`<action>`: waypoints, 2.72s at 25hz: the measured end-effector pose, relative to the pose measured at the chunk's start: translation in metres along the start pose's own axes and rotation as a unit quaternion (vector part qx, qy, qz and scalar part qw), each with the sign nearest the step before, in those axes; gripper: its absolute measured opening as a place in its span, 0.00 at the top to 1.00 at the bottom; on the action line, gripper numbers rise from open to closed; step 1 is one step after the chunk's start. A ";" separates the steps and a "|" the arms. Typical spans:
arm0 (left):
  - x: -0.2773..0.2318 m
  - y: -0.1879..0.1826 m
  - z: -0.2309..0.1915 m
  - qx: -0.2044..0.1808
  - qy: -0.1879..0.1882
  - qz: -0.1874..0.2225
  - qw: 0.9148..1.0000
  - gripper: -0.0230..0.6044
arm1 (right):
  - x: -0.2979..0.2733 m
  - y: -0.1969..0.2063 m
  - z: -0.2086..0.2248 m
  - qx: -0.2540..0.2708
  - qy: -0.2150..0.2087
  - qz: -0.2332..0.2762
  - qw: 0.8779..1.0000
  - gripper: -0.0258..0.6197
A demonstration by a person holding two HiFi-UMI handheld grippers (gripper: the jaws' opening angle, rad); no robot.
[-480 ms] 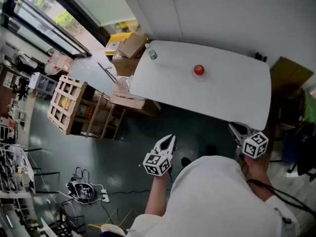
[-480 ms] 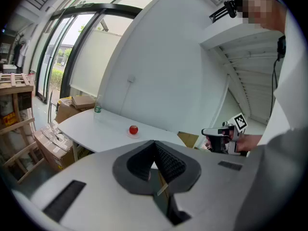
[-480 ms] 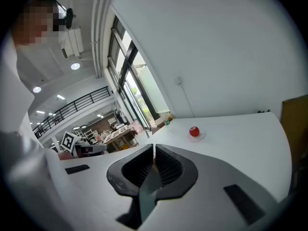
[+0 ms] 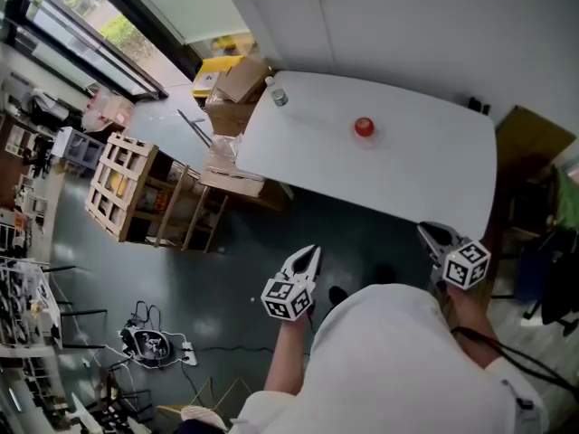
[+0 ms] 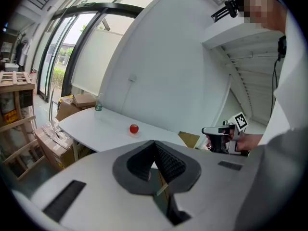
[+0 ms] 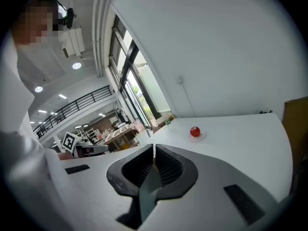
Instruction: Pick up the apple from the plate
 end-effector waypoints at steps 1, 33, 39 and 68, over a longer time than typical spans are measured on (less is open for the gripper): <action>-0.001 0.001 0.001 0.000 -0.002 -0.001 1.000 0.96 | 0.000 0.000 0.001 0.000 -0.002 -0.001 1.000 0.89; -0.053 0.000 0.030 0.039 -0.042 0.018 0.998 0.96 | -0.006 -0.019 0.079 -0.009 -0.049 -0.043 0.998 0.89; -0.079 -0.026 0.003 0.022 -0.006 0.010 1.000 0.96 | -0.022 -0.026 0.085 -0.026 -0.018 -0.023 0.999 0.89; -0.197 -0.114 -0.147 -0.060 0.183 -0.091 0.977 0.96 | -0.136 -0.040 0.028 -0.096 0.135 0.060 0.984 0.89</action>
Point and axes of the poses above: the fingertips, and each gripper's own axes: x backward along the fingers, z to its right, y out of its underside, the point moved 8 cm from there along x, backward along the fingers, and after that the axes turned 2 degrees about -y, right-handed, at the moved point
